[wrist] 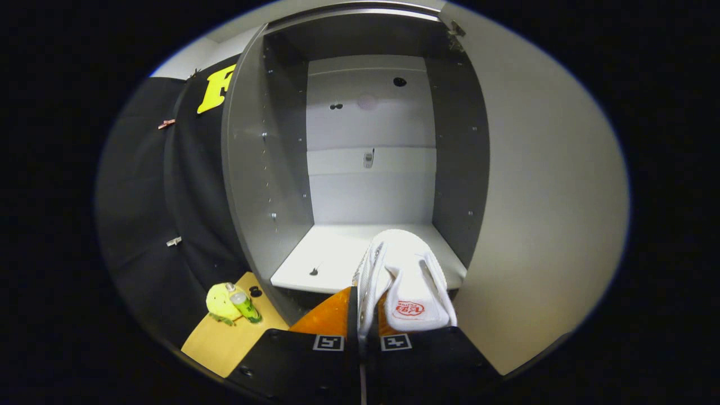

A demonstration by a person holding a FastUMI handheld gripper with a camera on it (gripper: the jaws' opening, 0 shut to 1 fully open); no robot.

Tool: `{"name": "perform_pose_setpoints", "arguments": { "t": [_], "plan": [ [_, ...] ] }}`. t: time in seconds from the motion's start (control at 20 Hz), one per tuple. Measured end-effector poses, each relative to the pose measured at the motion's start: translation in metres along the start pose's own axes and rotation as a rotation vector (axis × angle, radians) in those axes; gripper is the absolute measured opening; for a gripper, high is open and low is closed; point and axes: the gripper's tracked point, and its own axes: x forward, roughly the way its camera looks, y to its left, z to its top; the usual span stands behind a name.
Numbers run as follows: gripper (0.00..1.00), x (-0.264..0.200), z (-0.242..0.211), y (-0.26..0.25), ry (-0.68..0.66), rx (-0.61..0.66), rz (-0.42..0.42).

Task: Open the shoe cabinet door, grab the shoes and put them into the shoe cabinet, then close the shoe cabinet door.

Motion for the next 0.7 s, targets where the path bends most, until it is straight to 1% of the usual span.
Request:
{"name": "perform_pose_setpoints", "arguments": {
  "t": [0.2,0.35,0.55,0.7],
  "plan": [
    [0.09,0.045,0.030,0.010,0.011,-0.016,0.012],
    [0.08,0.088,0.035,0.011,0.034,-0.055,-0.006],
    [0.09,0.152,0.018,0.003,0.112,-0.105,-0.041],
    [0.08,0.190,0.004,-0.008,0.150,-0.139,-0.071]
  ]
}}
